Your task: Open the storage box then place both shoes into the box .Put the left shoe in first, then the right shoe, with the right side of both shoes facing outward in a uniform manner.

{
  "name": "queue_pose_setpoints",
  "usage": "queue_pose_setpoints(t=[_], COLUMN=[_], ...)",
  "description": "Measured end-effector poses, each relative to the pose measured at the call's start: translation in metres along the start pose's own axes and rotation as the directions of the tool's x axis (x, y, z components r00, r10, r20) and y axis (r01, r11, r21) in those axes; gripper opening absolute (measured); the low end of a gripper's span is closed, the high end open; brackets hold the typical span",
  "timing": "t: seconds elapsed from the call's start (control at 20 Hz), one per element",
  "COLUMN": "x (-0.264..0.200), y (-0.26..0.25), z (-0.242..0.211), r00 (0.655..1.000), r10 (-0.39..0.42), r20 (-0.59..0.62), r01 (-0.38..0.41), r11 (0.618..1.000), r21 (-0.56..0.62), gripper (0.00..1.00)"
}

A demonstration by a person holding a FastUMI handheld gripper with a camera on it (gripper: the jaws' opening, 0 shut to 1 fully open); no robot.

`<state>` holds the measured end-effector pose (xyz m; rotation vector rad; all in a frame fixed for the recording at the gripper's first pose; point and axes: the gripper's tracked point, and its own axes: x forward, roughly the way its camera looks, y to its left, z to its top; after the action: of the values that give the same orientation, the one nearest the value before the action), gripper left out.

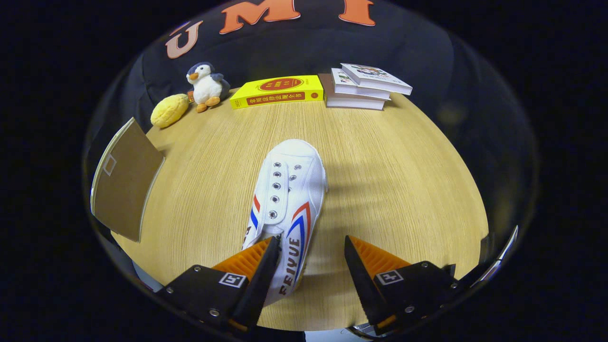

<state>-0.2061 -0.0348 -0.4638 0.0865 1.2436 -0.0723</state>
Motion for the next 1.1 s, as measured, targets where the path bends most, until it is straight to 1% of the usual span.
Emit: queue_pose_setpoints(t=[0.2,0.25,0.35,0.45,0.5,0.55,0.65,0.75,0.8,0.85,0.9,1.05,1.1], x=[0.0,0.001,0.003,0.003,0.003,0.003,0.002,0.003,0.002,0.002,0.0,-0.01,-0.014], y=[0.002,0.004,0.007,0.015,0.017,0.014,0.014,0.01,0.009,0.008,0.009,0.016,0.022], z=[-0.009,-0.01,-0.012,-0.014,-0.014,-0.013,-0.013,-0.012,-0.012,-0.011,-0.011,-0.004,0.003], r00=[0.999,0.998,0.994,0.986,0.984,0.985,0.986,0.988,0.988,0.988,0.988,0.991,0.99], r10=[0.044,0.064,0.105,0.159,0.17,0.164,0.161,0.147,0.147,0.147,0.149,0.135,0.143], r20=[-0.003,-0.012,-0.04,-0.057,-0.06,-0.055,-0.052,-0.049,-0.047,-0.041,-0.032,-0.008,0.012], r01=[-0.044,-0.063,-0.101,-0.151,-0.16,-0.154,-0.15,-0.131,-0.128,-0.127,-0.13,-0.123,-0.137], r11=[0.999,0.997,0.991,0.98,0.977,0.977,0.974,0.961,0.95,0.94,0.934,0.924,0.919], r21=[0.023,0.042,0.088,0.129,0.141,0.146,0.172,0.242,0.283,0.316,0.334,0.361,0.369], gripper=[0.78,0.78,0.73,0.62,0.49,0.42,0.34,0.27,0.16,0.13,0.07,0.04,0.03])
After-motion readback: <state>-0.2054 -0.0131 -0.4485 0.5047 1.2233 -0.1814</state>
